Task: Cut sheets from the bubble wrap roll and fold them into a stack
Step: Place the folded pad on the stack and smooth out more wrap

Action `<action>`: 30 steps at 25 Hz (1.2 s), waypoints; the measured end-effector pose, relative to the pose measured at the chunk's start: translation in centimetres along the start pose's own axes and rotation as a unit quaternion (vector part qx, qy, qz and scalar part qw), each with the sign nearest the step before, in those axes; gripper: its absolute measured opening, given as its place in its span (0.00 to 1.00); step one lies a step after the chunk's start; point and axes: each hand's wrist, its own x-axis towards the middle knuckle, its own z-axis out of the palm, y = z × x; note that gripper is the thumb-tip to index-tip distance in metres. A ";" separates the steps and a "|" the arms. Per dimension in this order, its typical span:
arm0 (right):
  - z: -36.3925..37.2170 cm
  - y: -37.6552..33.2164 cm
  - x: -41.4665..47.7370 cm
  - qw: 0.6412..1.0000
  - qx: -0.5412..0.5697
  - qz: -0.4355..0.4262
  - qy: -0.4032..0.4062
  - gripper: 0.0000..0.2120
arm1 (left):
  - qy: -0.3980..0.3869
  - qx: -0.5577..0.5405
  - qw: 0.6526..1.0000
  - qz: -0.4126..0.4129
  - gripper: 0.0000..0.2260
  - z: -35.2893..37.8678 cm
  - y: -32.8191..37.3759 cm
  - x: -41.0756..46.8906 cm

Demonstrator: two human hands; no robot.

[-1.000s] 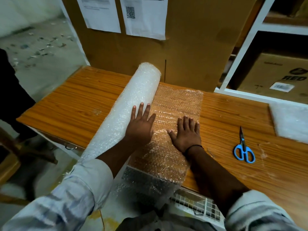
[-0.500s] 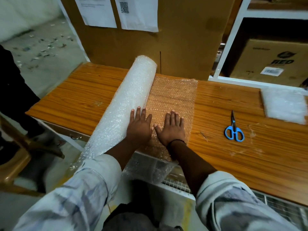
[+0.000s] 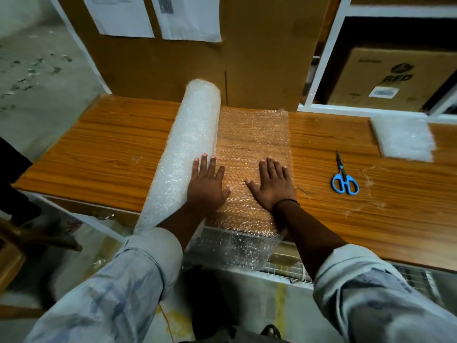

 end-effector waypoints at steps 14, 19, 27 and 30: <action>-1.2 1.5 -0.7 0.999 -0.010 0.027 -0.035 0.42 | 0.052 0.005 0.994 0.095 0.40 1.7 -5.4 -0.7; -1.8 -3.5 -1.7 1.000 0.016 0.007 -0.014 0.38 | 0.028 0.007 0.996 0.080 0.42 1.7 -4.7 -0.1; 0.3 -3.0 -4.0 1.000 0.018 0.006 -0.013 0.43 | 0.009 0.000 0.996 0.089 0.43 2.2 -5.4 2.1; 0.1 -2.1 -4.7 1.000 0.020 0.018 0.001 0.43 | 0.016 -0.003 0.995 0.103 0.42 2.3 -5.9 1.7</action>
